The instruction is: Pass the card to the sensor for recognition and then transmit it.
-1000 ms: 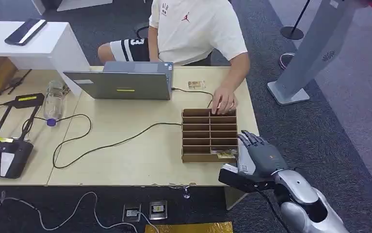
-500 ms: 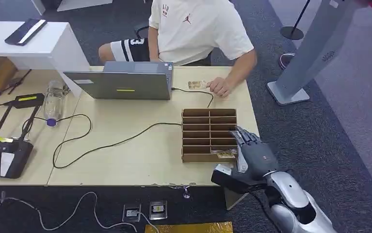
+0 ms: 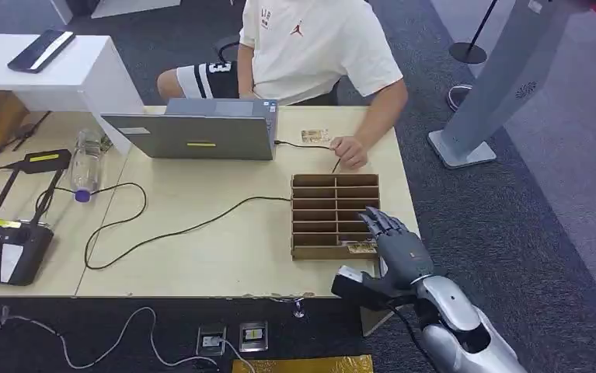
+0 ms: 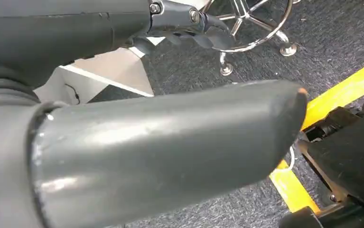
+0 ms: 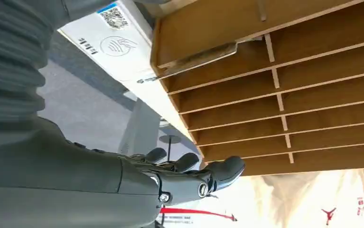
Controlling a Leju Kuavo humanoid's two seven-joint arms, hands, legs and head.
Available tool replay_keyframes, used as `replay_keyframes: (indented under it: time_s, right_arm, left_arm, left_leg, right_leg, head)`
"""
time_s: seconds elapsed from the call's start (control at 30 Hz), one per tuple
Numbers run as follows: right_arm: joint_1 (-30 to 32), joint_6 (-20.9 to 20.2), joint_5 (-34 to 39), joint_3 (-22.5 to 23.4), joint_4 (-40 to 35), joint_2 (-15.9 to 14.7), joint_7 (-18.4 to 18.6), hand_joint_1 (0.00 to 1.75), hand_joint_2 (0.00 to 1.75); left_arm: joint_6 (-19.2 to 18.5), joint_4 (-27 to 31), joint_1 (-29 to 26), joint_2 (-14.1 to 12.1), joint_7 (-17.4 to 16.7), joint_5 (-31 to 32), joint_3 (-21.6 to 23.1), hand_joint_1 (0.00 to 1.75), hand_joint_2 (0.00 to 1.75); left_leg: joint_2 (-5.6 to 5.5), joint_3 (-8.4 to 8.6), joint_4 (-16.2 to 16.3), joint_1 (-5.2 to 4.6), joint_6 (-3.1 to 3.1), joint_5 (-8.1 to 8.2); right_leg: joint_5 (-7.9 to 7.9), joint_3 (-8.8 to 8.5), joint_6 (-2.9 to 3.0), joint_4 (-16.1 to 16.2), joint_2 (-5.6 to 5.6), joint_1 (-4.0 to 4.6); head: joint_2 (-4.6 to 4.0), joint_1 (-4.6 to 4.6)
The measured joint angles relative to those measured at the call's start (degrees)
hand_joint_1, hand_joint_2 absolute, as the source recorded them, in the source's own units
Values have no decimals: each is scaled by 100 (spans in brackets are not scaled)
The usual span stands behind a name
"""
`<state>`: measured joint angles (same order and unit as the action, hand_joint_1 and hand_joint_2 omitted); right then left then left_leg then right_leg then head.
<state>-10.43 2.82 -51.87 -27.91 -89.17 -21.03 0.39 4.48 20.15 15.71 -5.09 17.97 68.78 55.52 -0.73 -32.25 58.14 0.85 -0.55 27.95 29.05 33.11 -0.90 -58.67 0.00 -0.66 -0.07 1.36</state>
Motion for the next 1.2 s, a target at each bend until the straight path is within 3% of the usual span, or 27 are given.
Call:
replay_keyframes:
  time_s: [0.4, 0.43, 0.47, 0.5, 1.2]
  right_arm:
    - [-172, 22, 41, -157, 463, 66, -111, 0, 175]
    - [-177, 22, 41, -168, 489, 68, -111, 35, 175]
    - [-185, 20, 41, -184, 509, 70, -111, 169, 175]
    - [-191, 17, 41, -201, 531, 74, -111, 175, 175]
    - [-391, -144, 144, -341, 697, 114, -96, 175, 175]
  left_arm:
    - [11, -2, -5, 7, 2, -7, 0, 0, 0]
    - [22, -2, -7, 7, 0, -13, 0, 0, 0]
    - [31, -2, -9, 4, 0, -17, 0, 0, 0]
    - [33, -2, -12, 7, 2, -20, 0, 0, 0]
    - [33, -7, -66, 7, 0, -61, 4, 0, 0]
  left_leg:
    - [0, -2, 0, 0, 0, 0]
    - [0, -1, 0, 0, 0, 0]
    - [0, -1, 0, 0, 0, 0]
    - [0, -1, 0, 0, 0, 0]
    - [0, 1, 0, 0, 0, 0]
  right_leg:
    - [0, 1, 0, 0, -1, 0]
    - [0, 1, 0, 0, -1, 0]
    - [0, 1, 0, 0, -1, 0]
    - [0, 1, 0, 0, -1, 0]
    - [0, 0, 0, 1, -1, 0]
  head:
    - [0, 0]
    - [0, 0]
    - [0, 0]
    - [0, 0]
    - [0, 2]
